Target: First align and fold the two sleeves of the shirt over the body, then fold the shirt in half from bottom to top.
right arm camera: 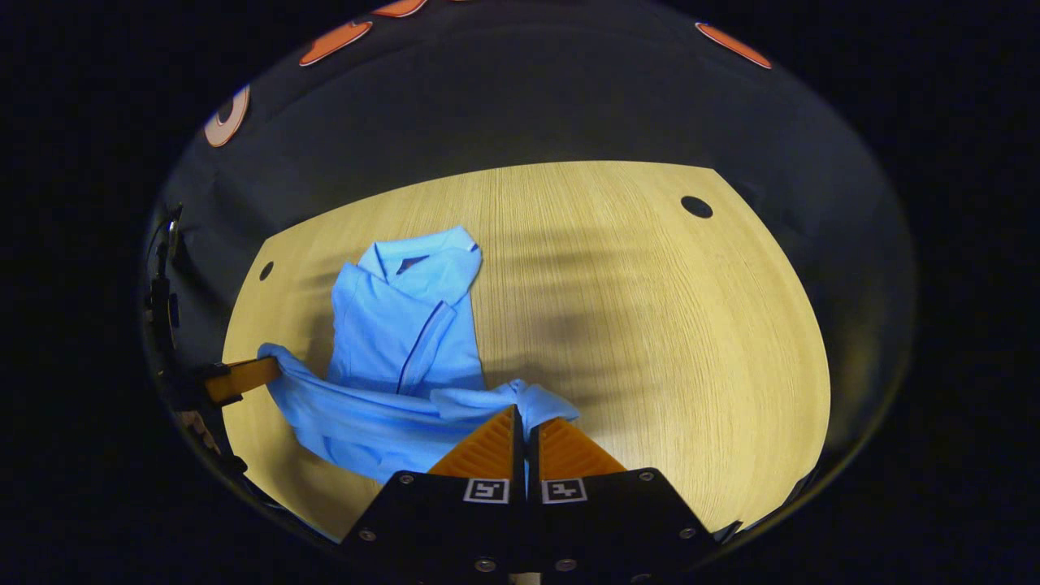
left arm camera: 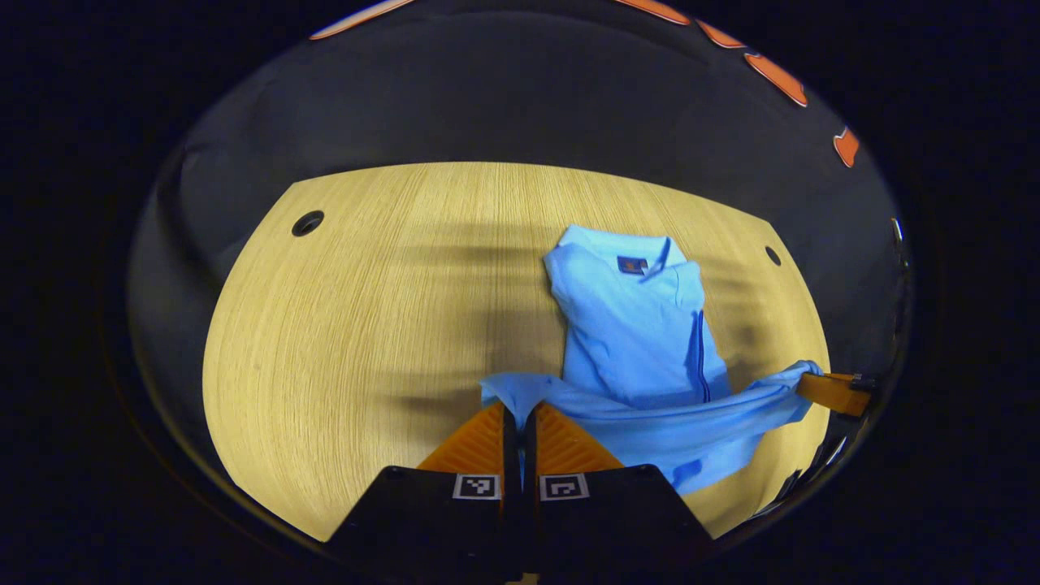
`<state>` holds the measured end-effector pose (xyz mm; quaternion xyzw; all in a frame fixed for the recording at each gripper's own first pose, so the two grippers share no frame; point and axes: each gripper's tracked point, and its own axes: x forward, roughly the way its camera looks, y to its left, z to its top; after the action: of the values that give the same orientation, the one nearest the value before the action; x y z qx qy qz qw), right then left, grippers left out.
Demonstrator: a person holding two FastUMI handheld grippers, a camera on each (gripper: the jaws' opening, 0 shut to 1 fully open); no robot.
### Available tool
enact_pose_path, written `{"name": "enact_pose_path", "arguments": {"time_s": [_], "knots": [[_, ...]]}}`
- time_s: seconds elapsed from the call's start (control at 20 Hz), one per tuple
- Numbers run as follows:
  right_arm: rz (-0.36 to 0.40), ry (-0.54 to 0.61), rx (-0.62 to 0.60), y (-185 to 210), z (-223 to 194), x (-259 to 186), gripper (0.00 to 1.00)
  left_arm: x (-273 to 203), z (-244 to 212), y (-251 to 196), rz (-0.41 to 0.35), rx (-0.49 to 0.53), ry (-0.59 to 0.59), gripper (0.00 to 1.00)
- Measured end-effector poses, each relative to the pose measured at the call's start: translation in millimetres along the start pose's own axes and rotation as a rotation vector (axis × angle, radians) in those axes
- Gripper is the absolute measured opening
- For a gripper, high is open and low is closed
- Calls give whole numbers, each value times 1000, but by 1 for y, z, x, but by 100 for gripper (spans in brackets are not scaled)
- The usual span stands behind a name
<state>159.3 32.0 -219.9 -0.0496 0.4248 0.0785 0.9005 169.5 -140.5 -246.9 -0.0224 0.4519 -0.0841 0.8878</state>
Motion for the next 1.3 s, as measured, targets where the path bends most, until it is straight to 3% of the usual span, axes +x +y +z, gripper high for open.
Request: {"name": "enact_pose_path", "arguments": {"time_s": [0.45,0.9,0.95,1.0,1.1,1.2,1.25,1.3], "knots": [[-34,-47,-82,20,67,52,0,42,74,17,58,69,-67,4],[-33,-14,-34,25,70,102,2,79,86,22,64,30,-87,7],[-32,-21,-44,25,72,101,8,78,87,24,68,28,-94,19],[-34,-28,-56,24,73,100,11,77,88,26,70,25,-104,20],[-28,-34,-73,26,72,94,29,67,94,27,68,18,-136,60],[-20,-54,-71,27,75,80,70,53,104,30,81,18,-183,100],[-16,-76,-68,27,78,71,91,40,108,28,84,24,-211,100],[-10,-99,-62,28,81,61,100,27,115,28,87,34,-244,100]]}}
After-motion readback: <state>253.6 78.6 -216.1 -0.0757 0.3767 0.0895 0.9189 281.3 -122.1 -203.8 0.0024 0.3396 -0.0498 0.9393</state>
